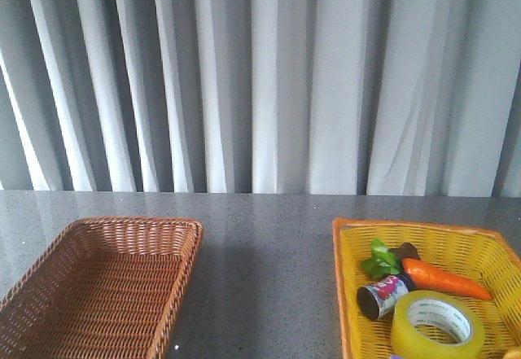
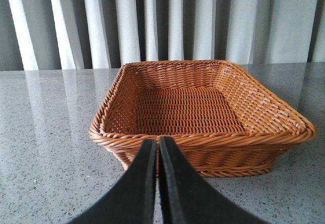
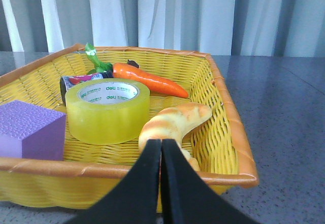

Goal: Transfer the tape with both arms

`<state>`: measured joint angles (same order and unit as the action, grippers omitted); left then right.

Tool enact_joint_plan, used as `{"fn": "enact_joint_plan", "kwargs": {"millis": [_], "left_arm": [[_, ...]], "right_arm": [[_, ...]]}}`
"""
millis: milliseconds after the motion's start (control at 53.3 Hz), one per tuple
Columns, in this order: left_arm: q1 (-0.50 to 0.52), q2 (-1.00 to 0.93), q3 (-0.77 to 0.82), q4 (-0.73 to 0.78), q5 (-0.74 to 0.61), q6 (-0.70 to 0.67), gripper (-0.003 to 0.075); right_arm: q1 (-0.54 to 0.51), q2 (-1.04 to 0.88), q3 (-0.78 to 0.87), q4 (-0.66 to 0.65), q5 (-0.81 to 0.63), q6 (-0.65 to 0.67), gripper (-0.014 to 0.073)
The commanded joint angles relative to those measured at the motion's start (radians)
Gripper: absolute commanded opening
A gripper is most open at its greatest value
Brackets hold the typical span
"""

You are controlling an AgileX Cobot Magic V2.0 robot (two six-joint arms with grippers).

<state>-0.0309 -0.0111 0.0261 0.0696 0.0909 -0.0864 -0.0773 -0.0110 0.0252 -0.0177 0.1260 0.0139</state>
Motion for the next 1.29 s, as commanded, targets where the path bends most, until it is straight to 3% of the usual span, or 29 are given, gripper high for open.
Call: {"fn": "enact_joint_plan", "kwargs": {"millis": [0,938,1163,1275], "left_arm": [[0.001,-0.017,-0.023,-0.012,-0.071,-0.002,-0.0006],[0.001,-0.017,-0.023,-0.012,-0.071,-0.002,-0.0006],[0.001,-0.017,-0.023,0.001,-0.109,0.002,-0.0006],[0.001,-0.017,-0.039,-0.003,-0.178,-0.023,-0.0006]], "right_arm": [[-0.001,-0.015,0.008,-0.01,-0.078,-0.004,-0.0008],[-0.001,-0.015,0.008,-0.017,-0.089,-0.014,-0.0008],[-0.001,-0.015,0.008,0.001,-0.23,-0.001,-0.0008],[-0.001,-0.015,0.004,0.048,-0.414,0.046,-0.0008]]}}
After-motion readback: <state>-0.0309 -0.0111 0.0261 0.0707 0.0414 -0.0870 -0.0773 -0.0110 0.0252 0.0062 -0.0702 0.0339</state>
